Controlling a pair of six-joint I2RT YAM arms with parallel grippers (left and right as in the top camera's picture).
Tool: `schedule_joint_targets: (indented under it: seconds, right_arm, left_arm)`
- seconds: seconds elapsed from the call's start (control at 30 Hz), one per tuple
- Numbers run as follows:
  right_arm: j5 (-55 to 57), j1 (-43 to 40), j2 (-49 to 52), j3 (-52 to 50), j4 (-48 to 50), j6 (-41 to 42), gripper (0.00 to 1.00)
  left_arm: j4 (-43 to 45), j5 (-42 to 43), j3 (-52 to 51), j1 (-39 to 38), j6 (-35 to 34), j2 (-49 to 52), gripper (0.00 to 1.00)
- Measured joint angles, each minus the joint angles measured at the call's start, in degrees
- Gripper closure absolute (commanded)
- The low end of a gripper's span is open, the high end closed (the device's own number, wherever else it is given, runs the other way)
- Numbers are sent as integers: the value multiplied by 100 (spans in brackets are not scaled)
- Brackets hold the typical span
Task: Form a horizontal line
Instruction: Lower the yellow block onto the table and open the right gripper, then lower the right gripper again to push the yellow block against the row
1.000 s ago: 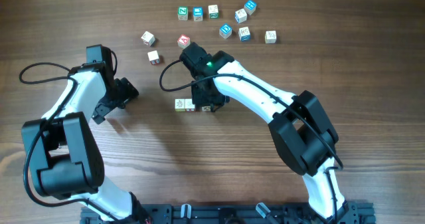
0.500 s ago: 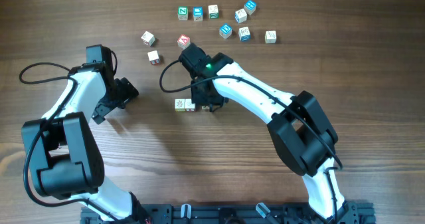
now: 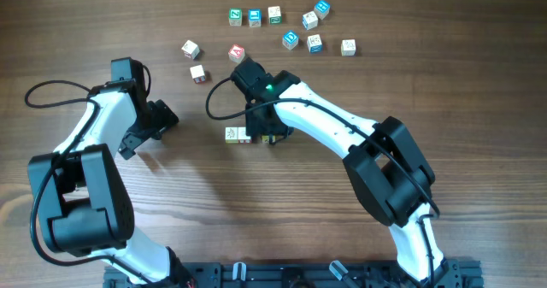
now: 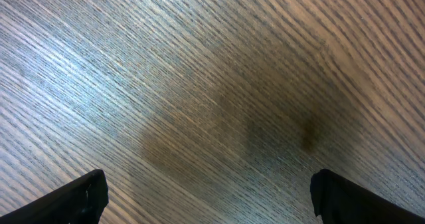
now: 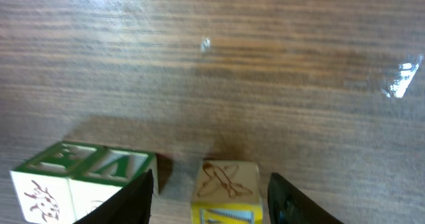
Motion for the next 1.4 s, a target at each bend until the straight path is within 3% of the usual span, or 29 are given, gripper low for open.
schedule_joint_targets:
  seconds: [0.63, 0.73, 0.87, 1.13, 1.4]
  right_arm:
    - [367, -549, 0, -2, -35, 107, 46]
    - [369, -664, 0, -2, -103, 109, 54]
    - [369, -675, 0, -4, -114, 131, 81]
    - [369, -675, 0, -4, -352, 151, 88]
    - [195, -675, 0, -7, -595, 151, 88]
  left_arm:
    - [0, 2, 0, 0, 0, 0, 0]
    - [0, 0, 0, 0, 0, 2, 0]
    - [0, 2, 0, 0, 0, 2, 0]
    - [0, 2, 0, 0, 0, 2, 0]
    - [0, 0, 0, 0, 0, 2, 0]
